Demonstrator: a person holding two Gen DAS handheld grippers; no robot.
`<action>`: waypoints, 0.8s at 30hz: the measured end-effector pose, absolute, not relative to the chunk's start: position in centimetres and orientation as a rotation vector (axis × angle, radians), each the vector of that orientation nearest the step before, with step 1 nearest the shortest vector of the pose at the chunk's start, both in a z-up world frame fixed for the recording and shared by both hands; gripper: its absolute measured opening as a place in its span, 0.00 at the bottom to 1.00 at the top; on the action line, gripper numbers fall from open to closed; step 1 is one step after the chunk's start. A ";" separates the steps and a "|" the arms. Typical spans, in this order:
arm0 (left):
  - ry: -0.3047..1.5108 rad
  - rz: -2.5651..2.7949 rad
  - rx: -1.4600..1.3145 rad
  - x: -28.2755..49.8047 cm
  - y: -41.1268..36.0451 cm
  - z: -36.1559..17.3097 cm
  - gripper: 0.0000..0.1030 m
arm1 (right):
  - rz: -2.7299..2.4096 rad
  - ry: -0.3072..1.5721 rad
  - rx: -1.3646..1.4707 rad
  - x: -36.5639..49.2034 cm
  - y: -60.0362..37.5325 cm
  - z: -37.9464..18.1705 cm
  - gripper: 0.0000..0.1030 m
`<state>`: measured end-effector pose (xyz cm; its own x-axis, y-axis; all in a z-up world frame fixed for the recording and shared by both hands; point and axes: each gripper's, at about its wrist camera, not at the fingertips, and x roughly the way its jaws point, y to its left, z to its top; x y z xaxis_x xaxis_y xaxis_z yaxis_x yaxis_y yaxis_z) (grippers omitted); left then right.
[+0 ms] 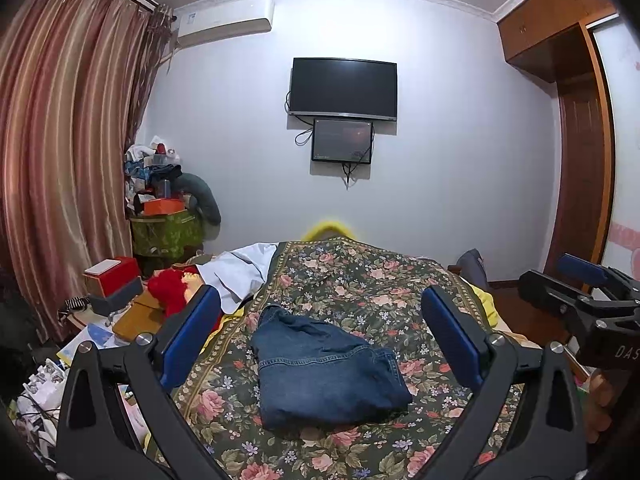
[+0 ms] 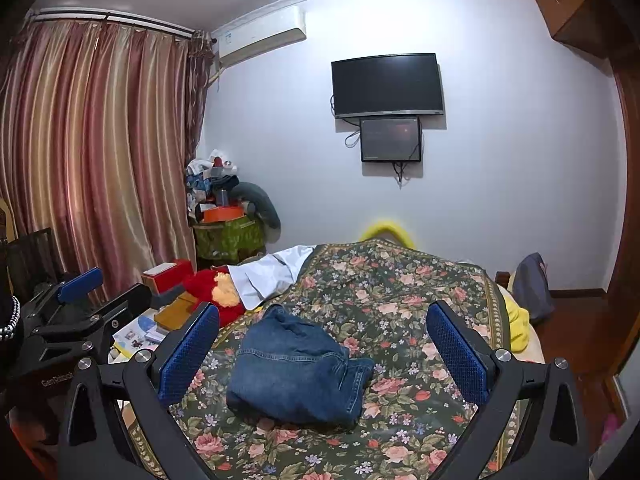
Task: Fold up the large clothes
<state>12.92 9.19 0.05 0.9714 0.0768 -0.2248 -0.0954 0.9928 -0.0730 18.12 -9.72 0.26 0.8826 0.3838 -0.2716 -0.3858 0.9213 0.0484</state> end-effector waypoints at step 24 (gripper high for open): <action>0.233 0.041 -0.089 12.7 9.1 0.1 0.98 | 0.420 0.275 -0.014 18.3 -10.1 1.0 1.00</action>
<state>12.70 9.09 0.07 0.9722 0.0305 -0.2321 -0.0511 0.9952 -0.0836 18.31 -10.08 1.02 0.8767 0.4007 -0.2663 -0.4046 0.9135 0.0427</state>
